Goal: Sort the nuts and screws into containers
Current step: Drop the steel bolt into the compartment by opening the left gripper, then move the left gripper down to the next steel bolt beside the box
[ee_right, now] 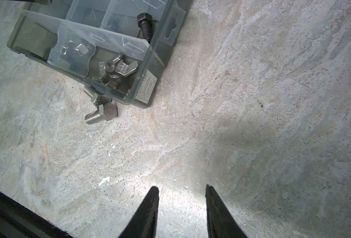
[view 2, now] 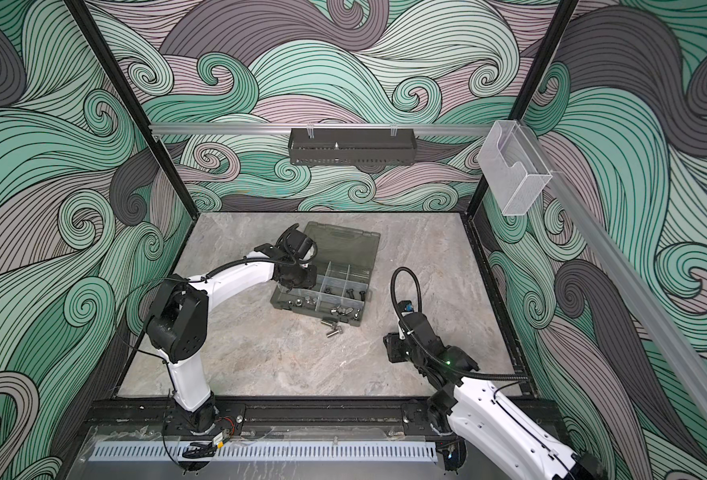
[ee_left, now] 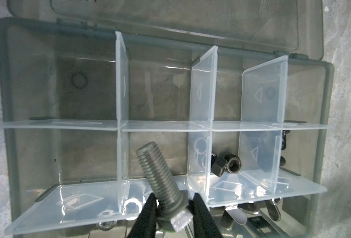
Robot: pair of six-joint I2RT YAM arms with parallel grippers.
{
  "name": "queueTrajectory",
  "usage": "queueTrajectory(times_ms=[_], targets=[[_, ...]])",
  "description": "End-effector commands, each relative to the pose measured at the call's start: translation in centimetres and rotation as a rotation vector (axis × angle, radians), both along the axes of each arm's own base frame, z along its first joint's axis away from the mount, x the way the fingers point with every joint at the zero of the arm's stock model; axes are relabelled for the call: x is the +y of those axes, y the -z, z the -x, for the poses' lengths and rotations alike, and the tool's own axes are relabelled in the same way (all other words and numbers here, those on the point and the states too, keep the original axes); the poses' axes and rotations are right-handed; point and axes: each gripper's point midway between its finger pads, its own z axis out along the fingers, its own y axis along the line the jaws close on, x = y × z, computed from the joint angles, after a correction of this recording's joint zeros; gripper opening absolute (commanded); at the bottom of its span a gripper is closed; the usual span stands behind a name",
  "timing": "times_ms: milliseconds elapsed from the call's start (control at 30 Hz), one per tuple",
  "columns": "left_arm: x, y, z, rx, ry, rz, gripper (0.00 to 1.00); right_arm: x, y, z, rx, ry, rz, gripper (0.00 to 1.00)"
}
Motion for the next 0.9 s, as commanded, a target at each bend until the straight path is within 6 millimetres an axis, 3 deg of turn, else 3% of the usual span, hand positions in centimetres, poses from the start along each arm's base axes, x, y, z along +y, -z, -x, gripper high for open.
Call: queueTrajectory(times_ms=[0,133,500,867], targets=[[-0.5,-0.7,-0.5,-0.006,0.011,0.016,0.37,-0.1,0.3,0.1,0.010,0.007,-0.001,0.39],[-0.1,-1.0,-0.4,-0.013,0.004,0.011,0.41,0.0,0.3,0.1,0.010,0.004,-0.005,0.39],[0.3,-3.6,0.9,-0.053,-0.008,0.069,0.42,-0.1,0.3,0.1,0.010,0.005,-0.004,0.39],[1.5,-3.1,4.2,-0.036,-0.009,0.111,0.43,0.1,0.6,0.1,0.023,-0.003,0.004,0.39]])
